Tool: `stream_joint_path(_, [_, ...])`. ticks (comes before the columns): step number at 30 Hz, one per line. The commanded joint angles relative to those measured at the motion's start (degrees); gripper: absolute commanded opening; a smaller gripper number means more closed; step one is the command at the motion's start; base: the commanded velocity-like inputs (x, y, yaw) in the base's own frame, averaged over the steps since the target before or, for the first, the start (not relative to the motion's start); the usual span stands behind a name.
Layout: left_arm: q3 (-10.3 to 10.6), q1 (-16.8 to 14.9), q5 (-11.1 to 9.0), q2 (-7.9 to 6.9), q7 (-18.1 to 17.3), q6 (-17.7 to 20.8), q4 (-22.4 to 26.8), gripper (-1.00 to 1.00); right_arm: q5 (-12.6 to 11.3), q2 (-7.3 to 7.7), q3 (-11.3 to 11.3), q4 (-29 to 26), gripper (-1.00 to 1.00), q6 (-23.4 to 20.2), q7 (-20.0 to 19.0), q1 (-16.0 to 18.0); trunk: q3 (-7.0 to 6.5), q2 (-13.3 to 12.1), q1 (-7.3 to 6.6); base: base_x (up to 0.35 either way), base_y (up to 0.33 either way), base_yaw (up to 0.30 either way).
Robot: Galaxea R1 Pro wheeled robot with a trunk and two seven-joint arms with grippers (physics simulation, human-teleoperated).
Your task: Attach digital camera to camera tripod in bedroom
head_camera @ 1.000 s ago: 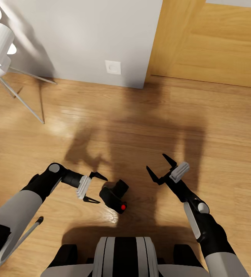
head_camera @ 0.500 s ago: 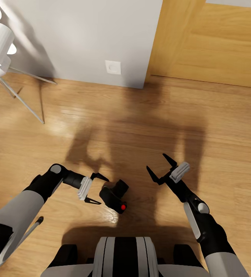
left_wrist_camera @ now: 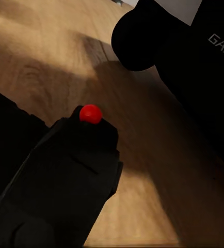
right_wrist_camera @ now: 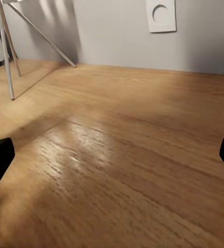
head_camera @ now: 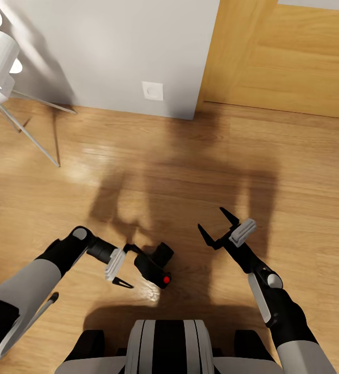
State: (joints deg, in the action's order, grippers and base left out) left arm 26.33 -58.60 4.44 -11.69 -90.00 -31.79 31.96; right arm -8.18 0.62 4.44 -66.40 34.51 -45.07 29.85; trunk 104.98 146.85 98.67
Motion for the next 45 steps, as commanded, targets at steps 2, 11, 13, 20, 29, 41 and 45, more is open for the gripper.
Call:
stream_joint_path(2, [0.55,-0.03,0.00,-0.06,0.00,-0.62,-0.13,1.00,-0.52,0.00,0.05,0.04,1.00,-0.08,-0.54,0.03,0.02,0.01,-0.01,0.000,0.000,0.000])
stream_joint_path(11, [-0.47,1.27,-0.22,-1.28,0.27,-0.81,1.03,1.00,-0.35,1.30,-0.04,-0.31,1.00,-0.27,-0.72,-0.26,0.02,0.01,-0.01,0.000,0.000,0.000])
stream_joint_path(13, [-1.11,1.92,-0.22,-1.27,0.27,-0.81,1.57,1.00,-0.35,1.94,-0.04,-0.31,1.00,-0.27,-0.72,-0.25,0.02,0.01,-0.01,0.000,0.000,0.000])
stream_joint_path(20, [-3.35,3.24,-1.67,-1.52,0.09,0.47,1.79,1.00,-0.38,3.11,0.02,1.54,1.00,0.02,-0.78,-0.29,0.02,0.01,-0.01,0.000,0.000,0.000])
stream_joint_path(29, [-6.25,3.56,-4.56,-4.32,0.00,3.36,2.54,1.00,-0.42,3.33,-0.02,4.44,1.00,0.25,-0.69,-0.31,0.02,0.01,-0.01,0.000,0.000,0.000])
stream_joint_path(41, [-10.12,3.09,-8.41,-8.08,0.00,6.74,6.41,1.00,-0.40,3.34,-0.04,7.91,1.00,0.22,-0.48,-0.32,0.02,0.01,-0.01,0.000,0.000,0.000])
stream_joint_path(45, [-11.42,2.07,-9.70,-9.37,0.66,8.03,7.46,1.00,-0.41,3.34,-0.04,7.93,1.00,0.21,-0.47,-0.31,0.02,0.01,-0.01,0.000,0.000,0.000])
